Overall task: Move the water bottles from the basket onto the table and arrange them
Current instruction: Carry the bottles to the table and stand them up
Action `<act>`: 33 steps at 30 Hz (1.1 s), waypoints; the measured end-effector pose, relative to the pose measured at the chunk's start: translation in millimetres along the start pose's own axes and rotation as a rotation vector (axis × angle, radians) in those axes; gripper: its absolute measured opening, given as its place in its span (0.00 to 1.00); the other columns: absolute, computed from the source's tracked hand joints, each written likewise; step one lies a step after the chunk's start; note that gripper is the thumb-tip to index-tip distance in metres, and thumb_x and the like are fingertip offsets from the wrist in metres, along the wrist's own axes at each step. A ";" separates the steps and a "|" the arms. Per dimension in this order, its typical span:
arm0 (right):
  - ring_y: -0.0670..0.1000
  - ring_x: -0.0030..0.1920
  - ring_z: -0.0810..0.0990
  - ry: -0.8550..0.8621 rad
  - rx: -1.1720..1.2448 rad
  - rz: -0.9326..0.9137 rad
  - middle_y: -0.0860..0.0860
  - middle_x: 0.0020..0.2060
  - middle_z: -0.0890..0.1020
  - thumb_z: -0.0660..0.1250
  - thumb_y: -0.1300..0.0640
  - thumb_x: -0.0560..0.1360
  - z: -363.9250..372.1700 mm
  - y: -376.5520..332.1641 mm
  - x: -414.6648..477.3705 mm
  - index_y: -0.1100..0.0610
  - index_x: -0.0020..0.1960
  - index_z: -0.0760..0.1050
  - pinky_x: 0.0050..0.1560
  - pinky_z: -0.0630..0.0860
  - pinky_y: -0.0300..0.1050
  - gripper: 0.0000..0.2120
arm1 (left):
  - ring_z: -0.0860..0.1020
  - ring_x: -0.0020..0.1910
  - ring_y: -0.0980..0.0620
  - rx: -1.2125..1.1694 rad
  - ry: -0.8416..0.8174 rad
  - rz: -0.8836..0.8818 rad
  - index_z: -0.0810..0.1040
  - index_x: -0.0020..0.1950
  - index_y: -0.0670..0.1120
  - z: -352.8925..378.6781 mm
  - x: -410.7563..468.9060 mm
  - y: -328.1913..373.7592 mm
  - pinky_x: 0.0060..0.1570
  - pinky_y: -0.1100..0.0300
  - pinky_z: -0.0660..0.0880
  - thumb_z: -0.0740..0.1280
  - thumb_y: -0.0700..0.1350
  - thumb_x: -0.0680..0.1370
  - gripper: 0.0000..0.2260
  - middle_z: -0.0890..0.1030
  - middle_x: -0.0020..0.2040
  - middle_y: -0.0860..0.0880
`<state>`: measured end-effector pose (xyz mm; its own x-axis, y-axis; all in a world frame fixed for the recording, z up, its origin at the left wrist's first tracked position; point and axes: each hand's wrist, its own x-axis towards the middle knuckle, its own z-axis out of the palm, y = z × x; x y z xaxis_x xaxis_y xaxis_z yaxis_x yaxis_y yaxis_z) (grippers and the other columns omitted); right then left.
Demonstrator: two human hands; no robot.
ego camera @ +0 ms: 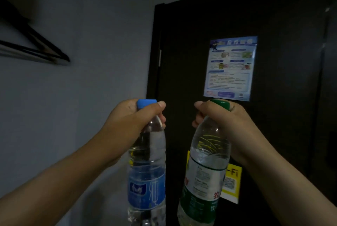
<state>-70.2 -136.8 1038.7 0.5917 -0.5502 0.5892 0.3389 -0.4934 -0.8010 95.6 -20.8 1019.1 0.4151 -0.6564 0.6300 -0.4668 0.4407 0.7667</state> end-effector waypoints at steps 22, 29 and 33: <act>0.45 0.36 0.80 -0.766 0.589 -0.186 0.51 0.32 0.84 0.68 0.55 0.71 266.7 -54.5 -64.8 0.55 0.29 0.78 0.36 0.75 0.30 0.12 | 0.83 0.38 0.49 0.669 0.916 -0.110 0.80 0.40 0.42 -142.5 -254.5 158.9 0.43 0.60 0.81 0.68 0.57 0.65 0.18 0.84 0.37 0.45; 0.46 0.35 0.79 -0.974 0.829 -0.186 0.52 0.31 0.83 0.69 0.54 0.71 359.4 -132.7 -169.3 0.55 0.28 0.78 0.35 0.74 0.31 0.13 | 0.81 0.34 0.51 0.837 1.125 -0.100 0.79 0.40 0.40 -165.5 -375.6 252.4 0.37 0.66 0.78 0.68 0.52 0.69 0.14 0.83 0.35 0.44; 0.48 0.37 0.80 -1.117 0.913 -0.184 0.54 0.32 0.83 0.69 0.54 0.72 401.7 -172.4 -225.3 0.58 0.30 0.78 0.38 0.76 0.34 0.14 | 0.82 0.34 0.50 0.919 1.232 -0.140 0.79 0.42 0.39 -165.2 -436.4 292.7 0.35 0.67 0.78 0.67 0.51 0.70 0.14 0.84 0.36 0.43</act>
<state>31.9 342.8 1001.7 0.5945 0.4833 0.6427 0.5572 0.3286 -0.7626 -93.2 495.8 989.0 0.6451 0.4406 0.6243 -0.4825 -0.3987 0.7799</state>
